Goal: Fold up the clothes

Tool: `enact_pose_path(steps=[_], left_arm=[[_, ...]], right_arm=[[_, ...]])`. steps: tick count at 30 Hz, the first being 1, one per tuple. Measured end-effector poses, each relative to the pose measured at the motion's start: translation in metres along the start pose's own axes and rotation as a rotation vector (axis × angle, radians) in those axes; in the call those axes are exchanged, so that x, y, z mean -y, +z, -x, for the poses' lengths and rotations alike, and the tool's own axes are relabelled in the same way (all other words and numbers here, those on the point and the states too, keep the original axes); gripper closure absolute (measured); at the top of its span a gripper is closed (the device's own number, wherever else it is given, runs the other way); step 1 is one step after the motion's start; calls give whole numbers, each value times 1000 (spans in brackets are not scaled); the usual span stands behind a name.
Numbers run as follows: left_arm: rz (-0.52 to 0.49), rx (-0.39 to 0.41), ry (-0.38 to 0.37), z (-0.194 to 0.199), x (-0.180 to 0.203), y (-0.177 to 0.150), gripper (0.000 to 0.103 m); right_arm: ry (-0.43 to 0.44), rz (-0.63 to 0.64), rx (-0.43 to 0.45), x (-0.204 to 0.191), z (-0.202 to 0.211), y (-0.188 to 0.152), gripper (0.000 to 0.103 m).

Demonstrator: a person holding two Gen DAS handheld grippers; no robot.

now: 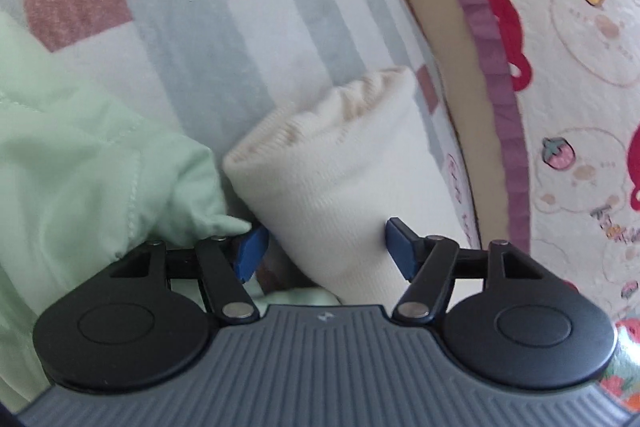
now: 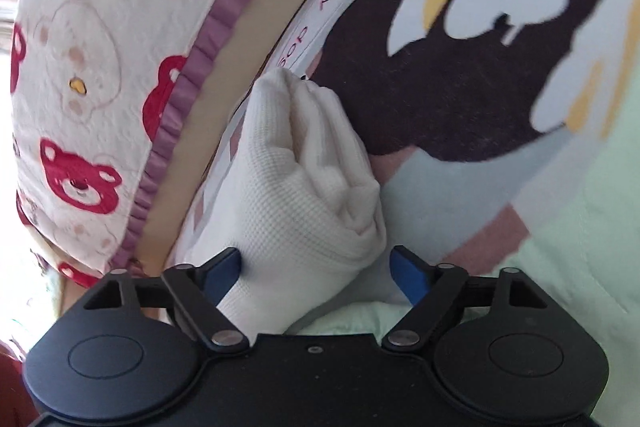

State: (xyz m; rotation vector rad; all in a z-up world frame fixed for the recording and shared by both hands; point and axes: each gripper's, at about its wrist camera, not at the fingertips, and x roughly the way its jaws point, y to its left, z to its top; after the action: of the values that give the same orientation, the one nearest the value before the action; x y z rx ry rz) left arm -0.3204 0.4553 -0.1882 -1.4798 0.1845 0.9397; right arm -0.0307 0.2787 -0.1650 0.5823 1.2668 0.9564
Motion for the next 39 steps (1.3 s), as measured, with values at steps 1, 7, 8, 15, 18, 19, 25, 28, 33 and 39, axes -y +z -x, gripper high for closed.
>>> enact_pose_path(steps=[1, 7, 8, 15, 18, 19, 25, 28, 33, 39], left_arm=[[-9, 18, 7, 1, 0, 1, 39], [-40, 54, 7, -1, -2, 8, 39], [-45, 61, 4, -2, -2, 9, 39], [-413, 127, 62, -4, 31, -1, 61], [-472, 126, 90, -4, 41, 0, 60], [-448, 105, 107, -5, 40, 3, 57], [-249, -47, 60, -9, 18, 30, 46], [-213, -87, 5, -16, 12, 42, 40], [-394, -61, -28, -31, 23, 37, 57], [-646, 39, -19, -24, 53, 20, 72]], right_arm=[[-3, 2, 5, -1, -1, 2, 14], [-36, 24, 59, -10, -14, 26, 23], [-46, 81, 65, -16, -17, 30, 43], [-67, 574, 88, -76, 4, 26, 58], [-112, 626, 44, -75, -2, 31, 54], [-123, 590, 8, -69, -8, 37, 51], [-77, 432, -92, -42, -23, 67, 27], [-58, 417, -158, -39, -43, 84, 20], [1, 394, -238, -37, -79, 105, 16], [39, 569, -230, -62, -78, 95, 63]])
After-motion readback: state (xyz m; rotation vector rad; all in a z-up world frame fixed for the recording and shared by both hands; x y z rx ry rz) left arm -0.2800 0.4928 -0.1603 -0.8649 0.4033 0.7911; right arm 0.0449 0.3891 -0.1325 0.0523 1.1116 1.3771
